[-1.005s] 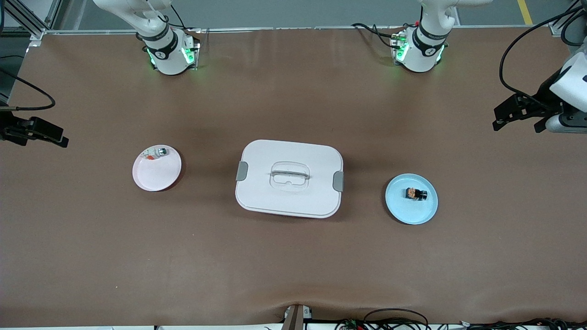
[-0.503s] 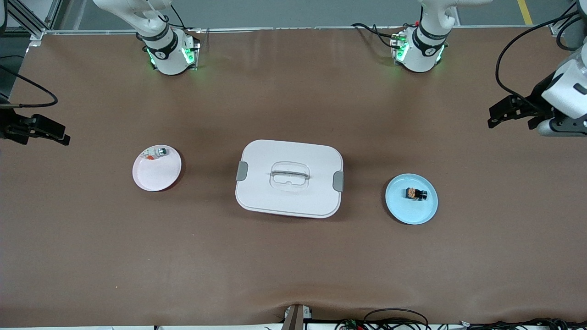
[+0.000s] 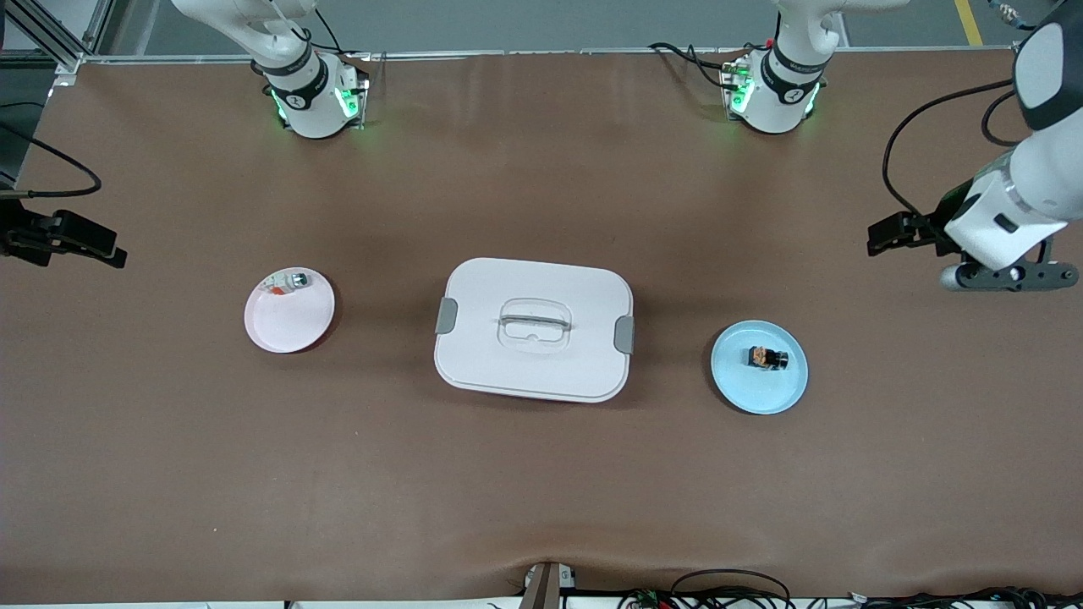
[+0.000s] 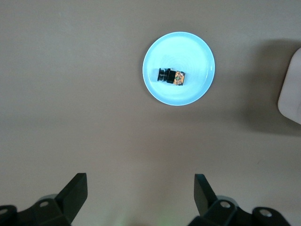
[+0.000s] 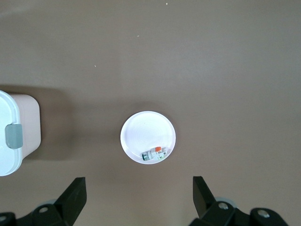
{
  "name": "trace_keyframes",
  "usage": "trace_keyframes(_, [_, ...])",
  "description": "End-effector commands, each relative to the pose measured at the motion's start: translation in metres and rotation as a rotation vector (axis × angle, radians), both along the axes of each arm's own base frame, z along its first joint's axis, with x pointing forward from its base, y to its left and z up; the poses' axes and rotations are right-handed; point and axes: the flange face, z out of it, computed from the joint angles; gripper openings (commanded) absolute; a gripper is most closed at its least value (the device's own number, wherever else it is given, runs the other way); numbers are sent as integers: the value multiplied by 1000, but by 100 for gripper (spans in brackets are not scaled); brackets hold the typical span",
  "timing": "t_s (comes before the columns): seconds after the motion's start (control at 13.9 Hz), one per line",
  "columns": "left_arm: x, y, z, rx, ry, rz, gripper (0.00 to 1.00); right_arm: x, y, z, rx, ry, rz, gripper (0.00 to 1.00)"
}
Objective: Transfer orange switch to right arm and place
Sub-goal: 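Reach the left gripper toward the black switch on the blue plate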
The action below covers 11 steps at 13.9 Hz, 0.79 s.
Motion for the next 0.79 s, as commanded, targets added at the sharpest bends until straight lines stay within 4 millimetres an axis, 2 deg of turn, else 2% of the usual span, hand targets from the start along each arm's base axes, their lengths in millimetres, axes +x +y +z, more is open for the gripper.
trace_keyframes(0.0, [4,-5,-28,7,-22,0,100,-6,-9,7,22,-3,-20,100])
trace_keyframes(0.36, [16,-29,-89,0,-55,-34,100,-6,-11,9,29,-16,-25,100])
trace_keyframes(0.5, [21,-43,-104,-7,-84,-59,100,-7,-11,11,31,-16,-25,100])
trace_keyframes(0.72, [25,-62,-146,-7,-125,-93,100,-7,-11,11,34,-18,-28,100])
